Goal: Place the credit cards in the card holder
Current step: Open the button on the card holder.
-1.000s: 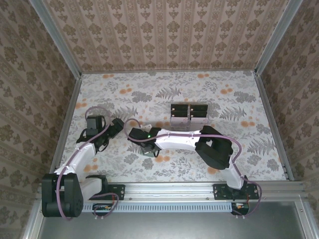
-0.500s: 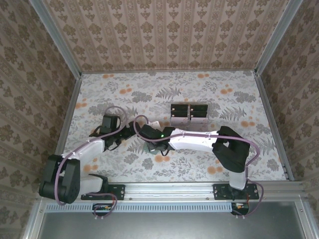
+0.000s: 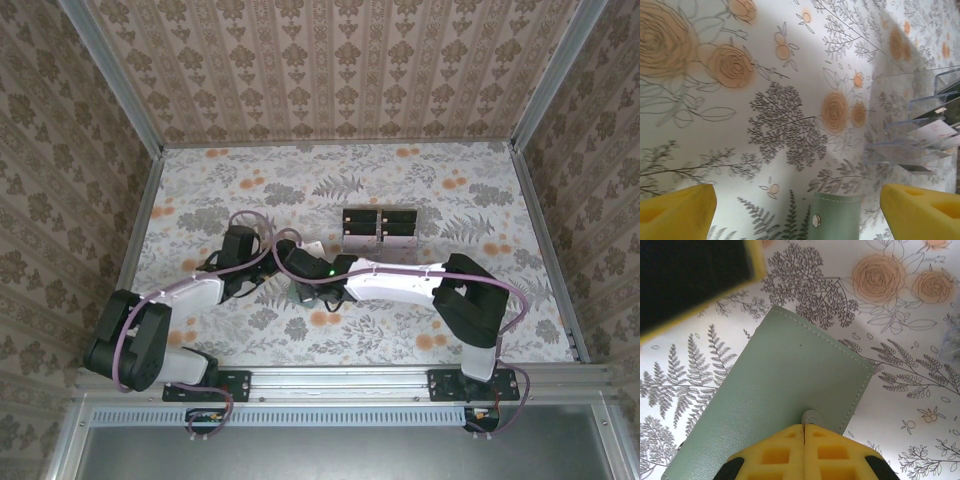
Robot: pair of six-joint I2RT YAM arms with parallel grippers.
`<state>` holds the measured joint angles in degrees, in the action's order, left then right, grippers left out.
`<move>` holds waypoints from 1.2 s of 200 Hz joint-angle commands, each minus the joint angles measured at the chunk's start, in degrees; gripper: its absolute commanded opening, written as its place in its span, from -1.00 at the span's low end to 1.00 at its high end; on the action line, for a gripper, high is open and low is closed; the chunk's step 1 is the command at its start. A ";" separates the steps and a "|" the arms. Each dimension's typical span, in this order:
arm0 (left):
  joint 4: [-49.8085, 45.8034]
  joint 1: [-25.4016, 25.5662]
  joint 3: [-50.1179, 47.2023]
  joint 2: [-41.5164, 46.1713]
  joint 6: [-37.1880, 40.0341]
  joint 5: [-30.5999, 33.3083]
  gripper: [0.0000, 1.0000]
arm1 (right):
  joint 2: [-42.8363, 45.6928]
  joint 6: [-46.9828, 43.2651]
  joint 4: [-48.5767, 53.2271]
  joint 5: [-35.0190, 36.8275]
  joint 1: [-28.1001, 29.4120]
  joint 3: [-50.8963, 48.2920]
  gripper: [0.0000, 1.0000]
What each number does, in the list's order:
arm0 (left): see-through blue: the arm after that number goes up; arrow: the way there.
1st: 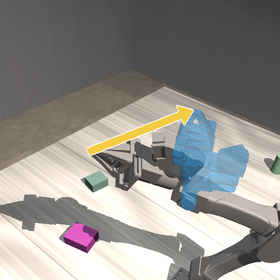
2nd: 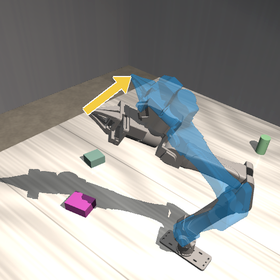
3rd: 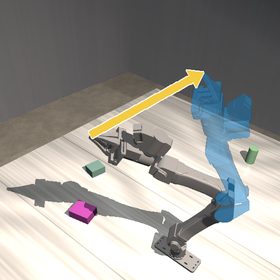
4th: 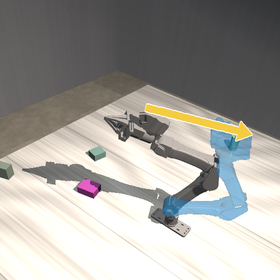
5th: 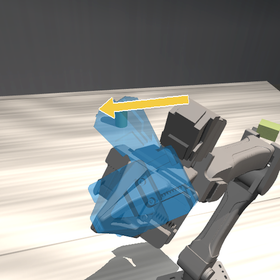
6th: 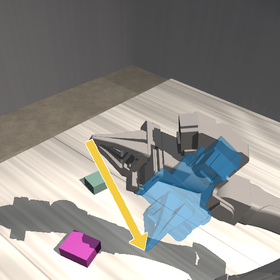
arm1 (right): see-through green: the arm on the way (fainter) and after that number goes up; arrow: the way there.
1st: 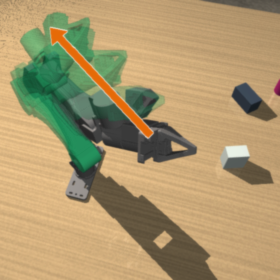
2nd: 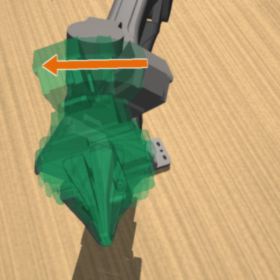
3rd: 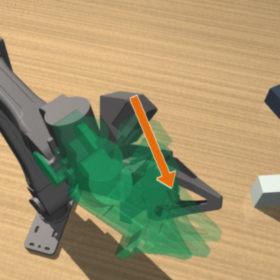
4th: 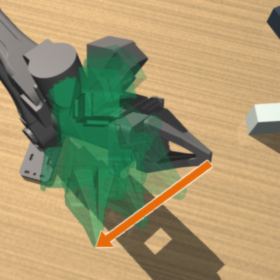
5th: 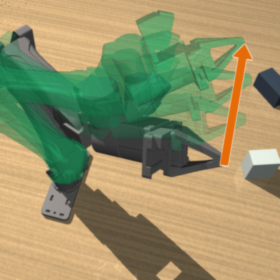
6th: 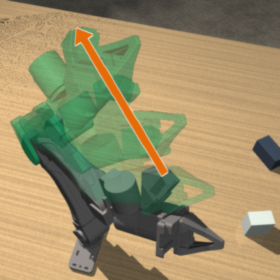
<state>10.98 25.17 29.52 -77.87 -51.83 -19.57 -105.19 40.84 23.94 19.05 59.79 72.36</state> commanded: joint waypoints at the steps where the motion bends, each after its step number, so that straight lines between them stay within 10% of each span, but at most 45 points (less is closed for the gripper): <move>1: 4.50 1.33 -1.72 -0.51 -4.43 -0.83 0.83 | 3.26 -0.06 -1.20 0.10 -0.64 -1.40 -1.00; 147: 13.96 7.57 -5.61 0.68 -11.71 2.82 -0.43 | 9.49 1.43 -7.07 -0.85 -2.74 -8.61 -1.00; 168: 14.99 8.10 -5.66 0.40 -11.85 3.55 -0.36 | 10.47 1.78 -8.02 -1.22 -3.18 -10.22 -1.00; 195: 14.89 9.00 -4.93 -0.30 -11.79 4.09 0.31 | 11.19 1.96 -8.73 -1.71 -3.50 -11.39 -1.00; 240: 15.53 10.24 -3.87 -1.82 -11.87 4.59 0.49 | 11.72 2.05 -9.79 -2.52 -3.80 -11.98 -1.00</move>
<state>24.93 34.72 24.47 -78.32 -63.68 -15.97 -95.70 42.19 16.19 17.45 56.45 61.08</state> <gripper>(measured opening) 0.737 0.058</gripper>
